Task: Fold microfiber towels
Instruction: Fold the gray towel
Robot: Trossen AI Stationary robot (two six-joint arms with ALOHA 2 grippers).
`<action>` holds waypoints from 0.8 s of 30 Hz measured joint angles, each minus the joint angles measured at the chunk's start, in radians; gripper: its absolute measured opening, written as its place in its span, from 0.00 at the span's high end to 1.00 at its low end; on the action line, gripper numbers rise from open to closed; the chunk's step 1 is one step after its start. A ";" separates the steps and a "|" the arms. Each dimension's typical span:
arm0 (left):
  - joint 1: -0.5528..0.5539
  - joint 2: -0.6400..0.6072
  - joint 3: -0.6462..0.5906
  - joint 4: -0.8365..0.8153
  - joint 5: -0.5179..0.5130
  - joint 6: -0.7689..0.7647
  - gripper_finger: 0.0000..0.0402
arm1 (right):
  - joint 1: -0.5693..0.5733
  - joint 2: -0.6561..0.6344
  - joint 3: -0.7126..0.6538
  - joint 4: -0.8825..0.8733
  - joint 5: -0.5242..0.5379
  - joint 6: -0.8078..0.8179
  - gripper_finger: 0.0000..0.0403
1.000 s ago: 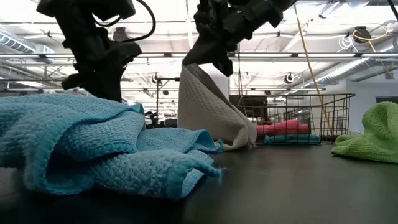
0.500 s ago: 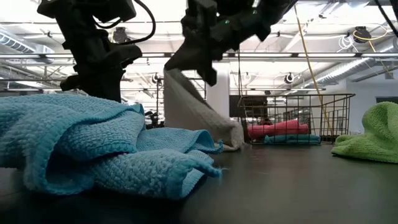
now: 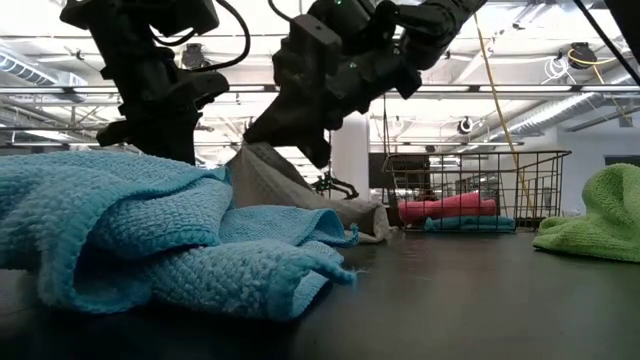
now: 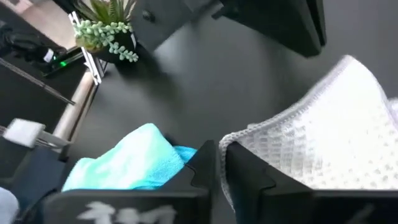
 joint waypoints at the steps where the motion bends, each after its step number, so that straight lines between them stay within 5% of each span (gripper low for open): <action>1: 0.000 0.000 0.000 0.000 0.000 0.000 0.90 | 0.000 -0.001 0.000 0.006 0.001 -0.017 0.91; 12: 0.000 0.000 0.001 0.004 0.000 0.000 0.90 | -0.002 -0.122 0.000 -0.189 0.066 -0.093 0.67; 24: 0.000 0.000 0.001 0.003 0.000 0.005 0.90 | 0.020 -0.262 0.000 -0.594 0.240 -0.136 0.65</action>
